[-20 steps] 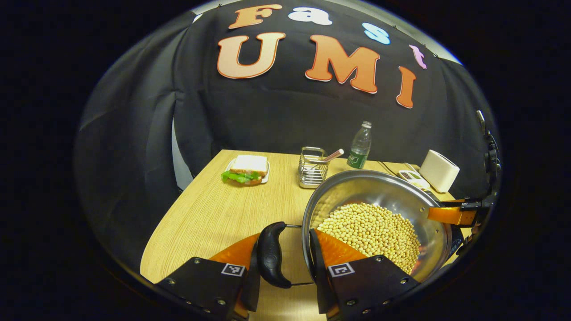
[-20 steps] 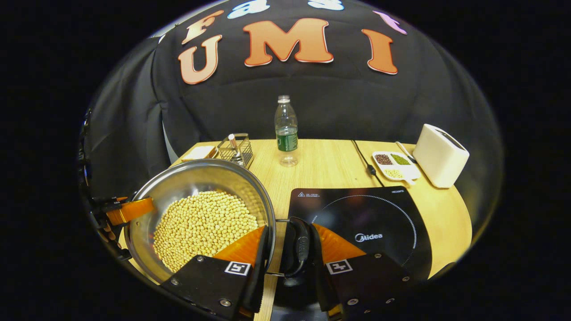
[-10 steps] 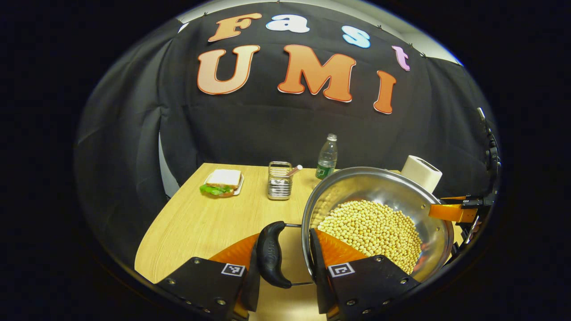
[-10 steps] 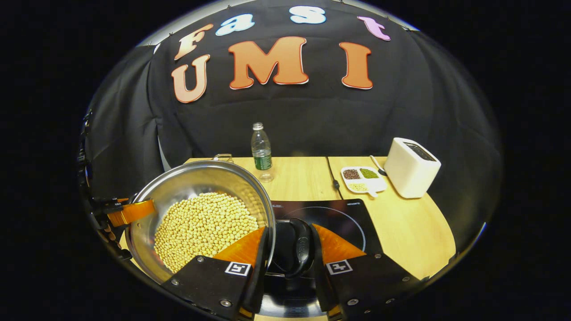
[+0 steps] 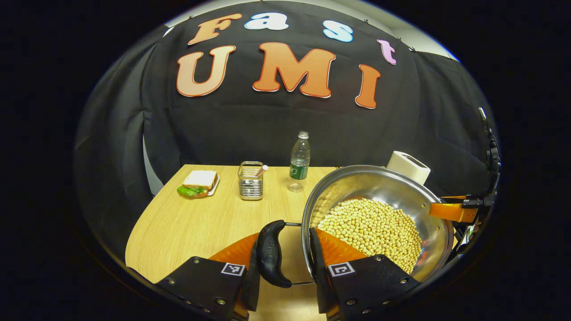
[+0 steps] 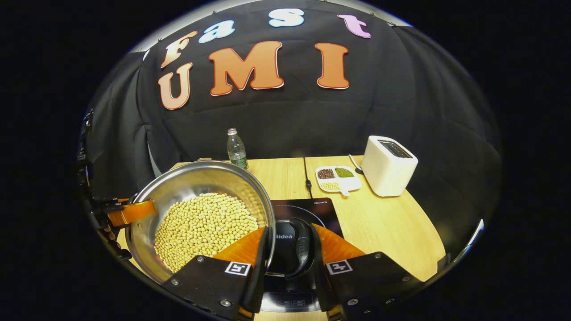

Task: First push the handle of the pot to place it horizontally, then grasp the pot with both hands and set it on the induction cooktop.

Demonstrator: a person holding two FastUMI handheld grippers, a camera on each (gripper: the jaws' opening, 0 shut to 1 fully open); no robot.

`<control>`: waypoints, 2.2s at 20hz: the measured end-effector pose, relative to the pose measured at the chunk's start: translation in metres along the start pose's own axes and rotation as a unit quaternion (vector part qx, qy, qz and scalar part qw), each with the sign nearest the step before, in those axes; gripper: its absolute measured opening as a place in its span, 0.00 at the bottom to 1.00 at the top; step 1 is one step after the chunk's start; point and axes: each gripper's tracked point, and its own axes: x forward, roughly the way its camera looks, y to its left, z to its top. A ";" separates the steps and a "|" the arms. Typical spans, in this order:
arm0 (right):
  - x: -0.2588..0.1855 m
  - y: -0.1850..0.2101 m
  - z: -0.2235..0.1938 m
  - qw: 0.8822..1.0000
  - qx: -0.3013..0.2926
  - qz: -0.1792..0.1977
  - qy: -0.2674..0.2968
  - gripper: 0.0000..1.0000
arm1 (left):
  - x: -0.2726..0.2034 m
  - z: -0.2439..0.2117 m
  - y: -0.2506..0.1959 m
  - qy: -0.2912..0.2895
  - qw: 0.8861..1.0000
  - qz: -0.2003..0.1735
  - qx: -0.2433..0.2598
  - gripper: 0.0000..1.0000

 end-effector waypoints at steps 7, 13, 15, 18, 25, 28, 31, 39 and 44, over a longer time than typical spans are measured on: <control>0.002 -0.043 -0.006 1.000 0.021 -0.017 0.007 0.47 | 0.023 0.001 -0.041 0.011 1.000 -0.017 0.017 0.51; 0.012 -0.069 -0.013 0.999 0.035 -0.033 0.018 0.47 | 0.043 -0.007 -0.061 0.027 0.999 -0.033 0.024 0.52; 0.017 -0.076 -0.016 0.998 0.037 -0.036 0.025 0.47 | 0.049 -0.010 -0.067 0.034 0.998 -0.037 0.026 0.51; 0.029 -0.084 -0.020 0.998 0.039 -0.041 0.033 0.47 | 0.059 -0.016 -0.073 0.047 0.998 -0.040 0.028 0.54; 0.056 -0.095 -0.035 0.996 0.051 -0.044 0.061 0.47 | 0.074 -0.027 -0.082 0.076 0.996 -0.043 0.028 0.53; 0.063 -0.100 -0.039 0.995 0.053 -0.046 0.068 0.47 | 0.078 -0.031 -0.083 0.085 0.995 -0.044 0.030 0.53; 0.068 -0.101 -0.042 0.995 0.055 -0.047 0.072 0.47 | 0.078 -0.035 -0.087 0.090 0.995 -0.043 0.029 0.53; 0.066 -0.103 -0.041 0.995 0.051 -0.042 0.074 0.54 | 0.074 -0.022 -0.092 0.075 0.995 -0.029 0.059 0.60; 0.030 -0.106 0.008 0.998 0.051 -0.044 0.000 0.86 | 0.025 0.055 -0.090 -0.026 0.998 -0.019 0.046 0.80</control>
